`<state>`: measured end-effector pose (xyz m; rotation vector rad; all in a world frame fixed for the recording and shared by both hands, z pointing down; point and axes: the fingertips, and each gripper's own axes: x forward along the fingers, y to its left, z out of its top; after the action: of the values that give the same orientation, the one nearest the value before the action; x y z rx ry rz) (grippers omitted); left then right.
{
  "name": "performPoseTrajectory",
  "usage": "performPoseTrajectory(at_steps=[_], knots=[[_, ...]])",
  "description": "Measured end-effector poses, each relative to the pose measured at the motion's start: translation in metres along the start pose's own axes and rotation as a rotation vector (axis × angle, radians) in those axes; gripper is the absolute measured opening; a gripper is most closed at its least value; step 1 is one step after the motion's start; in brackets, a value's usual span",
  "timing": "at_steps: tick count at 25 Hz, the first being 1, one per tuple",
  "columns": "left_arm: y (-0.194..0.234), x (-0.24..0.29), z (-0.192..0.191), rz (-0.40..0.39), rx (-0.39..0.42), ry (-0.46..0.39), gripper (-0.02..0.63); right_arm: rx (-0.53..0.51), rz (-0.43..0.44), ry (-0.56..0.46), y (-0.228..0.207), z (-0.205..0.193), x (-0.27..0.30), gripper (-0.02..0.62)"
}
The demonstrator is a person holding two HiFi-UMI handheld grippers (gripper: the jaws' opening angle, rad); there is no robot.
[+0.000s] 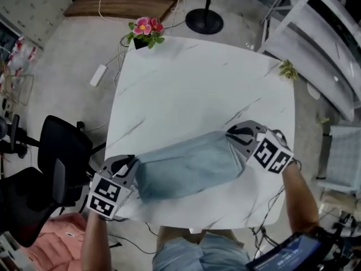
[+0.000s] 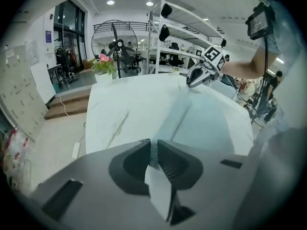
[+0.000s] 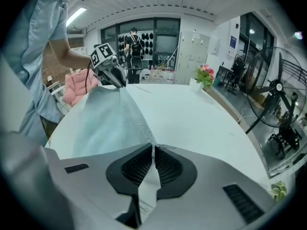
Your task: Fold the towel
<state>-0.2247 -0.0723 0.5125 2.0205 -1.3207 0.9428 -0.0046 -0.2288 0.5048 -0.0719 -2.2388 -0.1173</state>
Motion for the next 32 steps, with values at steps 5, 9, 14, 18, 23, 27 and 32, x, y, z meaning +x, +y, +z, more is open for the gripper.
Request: performPoseTrajectory(at_steps=[5, 9, 14, 18, 23, 27, 32], knots=[[0.022, 0.019, -0.001, 0.037, -0.068, 0.021, 0.061, 0.010, -0.013, 0.037, -0.015, -0.009, 0.025, 0.035], [0.031, 0.027, 0.003, 0.031, -0.208, -0.008, 0.076, 0.065, -0.040, 0.011, -0.019, -0.009, 0.032, 0.051], [0.052, 0.000, 0.018, 0.129, -0.234, -0.084, 0.198, 0.210, -0.097, -0.171, -0.032, 0.021, -0.009, 0.140], [0.056, -0.052, 0.027, 0.210, -0.244, -0.168, 0.207, 0.113, -0.137, -0.170, -0.003, 0.027, -0.047, 0.112], [-0.049, -0.064, 0.007, -0.031, -0.173, -0.149, 0.091, 0.014, -0.028, -0.112, 0.087, 0.007, -0.045, 0.071], [-0.117, -0.023, -0.036, -0.134, -0.105, -0.051, 0.072, 0.001, -0.004, -0.079, 0.118, -0.010, -0.023, 0.071], [-0.115, -0.014, -0.053, -0.155, -0.177, -0.051, 0.058, 0.012, 0.014, 0.007, 0.126, -0.041, -0.013, 0.058]])
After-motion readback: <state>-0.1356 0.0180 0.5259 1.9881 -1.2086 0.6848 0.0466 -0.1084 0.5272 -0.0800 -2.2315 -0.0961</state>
